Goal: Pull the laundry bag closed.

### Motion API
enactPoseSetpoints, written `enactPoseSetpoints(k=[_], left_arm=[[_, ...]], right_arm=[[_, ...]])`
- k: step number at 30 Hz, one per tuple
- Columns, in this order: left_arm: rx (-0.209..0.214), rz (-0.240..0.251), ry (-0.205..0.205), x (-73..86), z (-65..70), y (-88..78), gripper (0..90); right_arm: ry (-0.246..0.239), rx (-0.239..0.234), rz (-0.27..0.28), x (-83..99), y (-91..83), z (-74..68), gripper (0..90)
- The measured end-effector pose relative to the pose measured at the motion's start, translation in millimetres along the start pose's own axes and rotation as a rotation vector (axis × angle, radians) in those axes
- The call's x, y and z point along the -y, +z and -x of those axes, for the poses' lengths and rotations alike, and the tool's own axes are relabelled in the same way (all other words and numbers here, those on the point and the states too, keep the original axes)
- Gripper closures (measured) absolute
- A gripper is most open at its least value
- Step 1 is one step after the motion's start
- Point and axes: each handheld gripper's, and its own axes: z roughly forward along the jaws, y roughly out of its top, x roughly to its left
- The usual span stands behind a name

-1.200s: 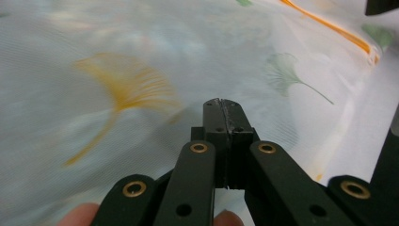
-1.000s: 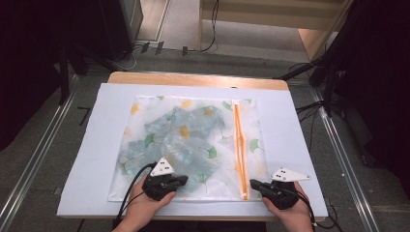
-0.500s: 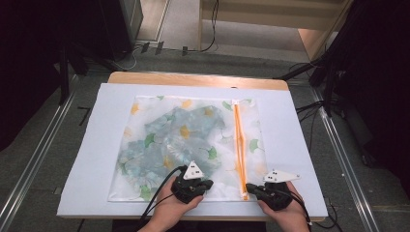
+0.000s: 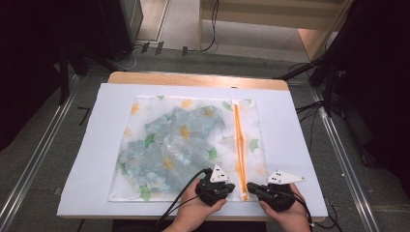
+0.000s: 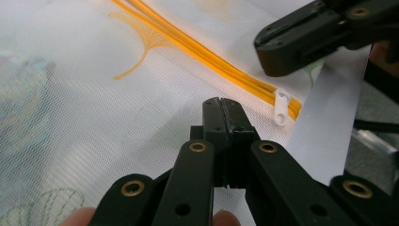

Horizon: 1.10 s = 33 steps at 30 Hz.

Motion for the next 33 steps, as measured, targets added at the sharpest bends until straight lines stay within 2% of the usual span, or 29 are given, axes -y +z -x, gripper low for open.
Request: enactPoseSetpoints(k=[2, 4, 5, 6, 8, 10, 12, 14, 18, 24, 28, 31, 32, 33], left_arm=[[-0.004, 0.001, -0.012, 1.2, -1.1, -1.7, 90.0], [-0.004, 0.004, -0.032, 2.6, -3.0, -3.7, 90.0], [-0.007, 0.008, -0.042, 3.4, -3.5, -4.4, 90.0], [-0.009, 0.010, -0.038, 3.7, -3.3, -4.5, 90.0], [0.007, 0.007, -0.049, 3.6, -4.9, -4.6, 90.0], [0.021, 0.007, -0.073, 3.4, -7.3, -4.6, 90.0], [0.011, 0.006, -0.061, 3.5, -6.1, -4.7, 90.0], [0.005, 0.008, -0.053, 3.8, -4.7, -4.6, 90.0], [0.012, 0.006, -0.054, 3.9, -5.4, -4.7, 90.0], [0.017, 0.011, -0.050, 4.3, -5.1, -4.6, 90.0], [0.017, 0.008, -0.044, 4.4, -4.9, -4.9, 89.7], [0.019, 0.006, -0.042, 4.4, -4.8, -4.9, 89.6], [0.019, 0.006, -0.042, 4.4, -4.8, -4.9, 89.5], [0.019, 0.006, -0.040, 4.5, -4.7, -4.9, 89.5]], right_arm=[[-0.012, -0.036, 0.018, -0.3, -1.8, -3.3, 82.1], [-0.050, -0.067, 0.029, -1.1, -2.3, -9.1, 75.9], [-0.068, -0.067, 0.032, -1.6, -1.6, -11.3, 69.3], [-0.084, -0.043, 0.033, -2.2, -0.5, -13.2, 60.4], [-0.099, -0.029, -0.003, -2.8, 2.4, -16.1, 49.0], [-0.127, -0.013, -0.048, -0.4, 5.1, -19.8, 44.0], [-0.184, 0.022, -0.084, 2.8, 8.2, -23.4, 45.0], [-0.224, 0.041, -0.086, 3.9, 9.1, -27.0, 50.6], [-0.239, 0.011, -0.075, 2.5, 7.9, -27.8, 65.2], [-0.173, -0.038, -0.072, 2.2, 3.4, -21.0, 74.7], [-0.108, -0.047, -0.046, 1.6, -2.7, -12.3, 89.1], [-0.071, -0.008, -0.063, 2.4, -2.5, -6.3, 90.0], [-0.071, -0.008, -0.063, 2.4, -2.5, -6.3, 90.0], [-0.045, -0.031, -0.067, 3.0, -2.4, -3.7, 90.0]])
